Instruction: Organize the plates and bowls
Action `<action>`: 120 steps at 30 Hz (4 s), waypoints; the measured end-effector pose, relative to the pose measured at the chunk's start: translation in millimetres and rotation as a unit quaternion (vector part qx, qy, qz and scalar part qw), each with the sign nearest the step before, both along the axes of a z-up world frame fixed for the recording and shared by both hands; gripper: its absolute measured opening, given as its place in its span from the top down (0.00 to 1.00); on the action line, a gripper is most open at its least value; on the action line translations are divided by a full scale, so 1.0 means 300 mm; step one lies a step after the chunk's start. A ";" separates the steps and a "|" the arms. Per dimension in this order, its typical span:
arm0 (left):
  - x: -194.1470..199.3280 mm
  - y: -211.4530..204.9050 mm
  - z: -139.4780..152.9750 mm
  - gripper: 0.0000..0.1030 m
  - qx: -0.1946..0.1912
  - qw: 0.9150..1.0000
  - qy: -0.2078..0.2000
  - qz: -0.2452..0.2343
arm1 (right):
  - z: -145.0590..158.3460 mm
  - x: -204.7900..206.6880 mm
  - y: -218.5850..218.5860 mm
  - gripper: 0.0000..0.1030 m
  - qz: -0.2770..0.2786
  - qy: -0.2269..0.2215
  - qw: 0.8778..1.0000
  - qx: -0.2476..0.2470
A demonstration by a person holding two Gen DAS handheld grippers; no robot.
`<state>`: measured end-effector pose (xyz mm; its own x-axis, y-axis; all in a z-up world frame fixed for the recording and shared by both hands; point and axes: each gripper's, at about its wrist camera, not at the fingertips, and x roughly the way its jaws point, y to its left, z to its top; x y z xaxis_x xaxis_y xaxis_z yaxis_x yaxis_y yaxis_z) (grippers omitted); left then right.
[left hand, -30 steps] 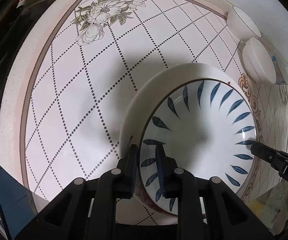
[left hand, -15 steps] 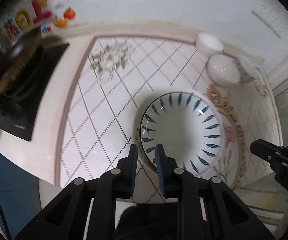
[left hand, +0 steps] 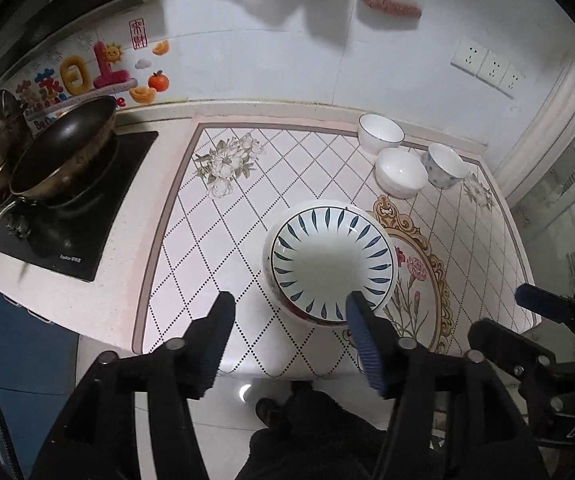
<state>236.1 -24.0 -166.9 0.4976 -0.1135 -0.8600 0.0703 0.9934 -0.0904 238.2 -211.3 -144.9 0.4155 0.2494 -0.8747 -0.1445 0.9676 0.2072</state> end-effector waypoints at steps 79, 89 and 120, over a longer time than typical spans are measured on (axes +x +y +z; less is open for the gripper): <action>0.522 -0.762 -0.592 0.85 -0.032 0.978 0.173 -0.109 | -0.671 0.473 -0.813 0.82 -0.112 0.174 0.970 0.123; 0.502 -0.783 -0.661 0.85 -0.004 0.976 0.185 -0.118 | -0.703 0.445 -0.807 0.82 -0.110 0.186 0.969 0.116; 1.119 -0.933 -0.475 0.44 -0.104 0.980 0.155 -0.065 | -0.625 1.001 -1.234 0.40 -0.187 0.125 0.960 0.165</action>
<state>571.7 -303.8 -309.5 0.1849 -0.3481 -0.9190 0.1315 0.9355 -0.3279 538.6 -581.5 -332.3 0.3175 0.4035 -0.8581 0.2946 0.8182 0.4937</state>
